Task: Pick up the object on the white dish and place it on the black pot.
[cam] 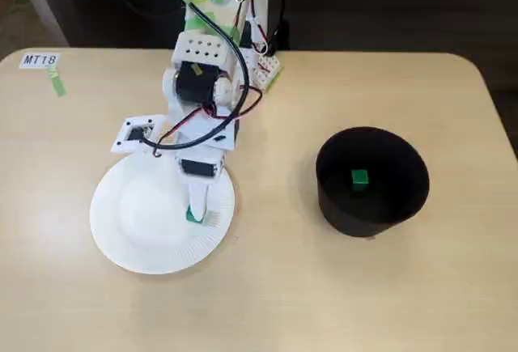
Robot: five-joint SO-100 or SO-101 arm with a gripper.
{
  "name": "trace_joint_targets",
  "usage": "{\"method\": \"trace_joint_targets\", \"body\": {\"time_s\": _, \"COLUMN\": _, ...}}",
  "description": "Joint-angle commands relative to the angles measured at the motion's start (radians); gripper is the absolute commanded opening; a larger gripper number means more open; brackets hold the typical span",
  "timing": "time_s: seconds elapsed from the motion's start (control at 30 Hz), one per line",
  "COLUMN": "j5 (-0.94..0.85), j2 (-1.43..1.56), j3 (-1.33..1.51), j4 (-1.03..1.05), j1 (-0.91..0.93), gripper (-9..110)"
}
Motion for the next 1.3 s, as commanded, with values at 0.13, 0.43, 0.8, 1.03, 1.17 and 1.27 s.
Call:
{"method": "trace_joint_targets", "body": {"time_s": 0.13, "j5": 0.009, "j2": -0.028, "j3": -0.015, "j4": -0.052, "j1": 0.038, "gripper": 33}}
{"method": "trace_joint_targets", "body": {"time_s": 0.43, "j5": 0.029, "j2": -0.098, "j3": -0.043, "j4": -0.103, "j1": 0.048, "gripper": 30}}
{"method": "trace_joint_targets", "body": {"time_s": 0.8, "j5": 0.029, "j2": -0.261, "j3": -0.241, "j4": -0.014, "j1": 0.038, "gripper": 26}}
{"method": "trace_joint_targets", "body": {"time_s": 1.03, "j5": 0.06, "j2": -0.291, "j3": -0.288, "j4": 0.008, "j1": 0.041, "gripper": 3}}
{"method": "trace_joint_targets", "body": {"time_s": 1.17, "j5": 0.048, "j2": -0.304, "j3": -0.305, "j4": 0.026, "j1": 0.038, "gripper": 0}}
{"method": "trace_joint_targets", "body": {"time_s": 1.27, "j5": 0.043, "j2": -0.295, "j3": -0.31, "j4": 0.028, "j1": 0.038, "gripper": 0}}
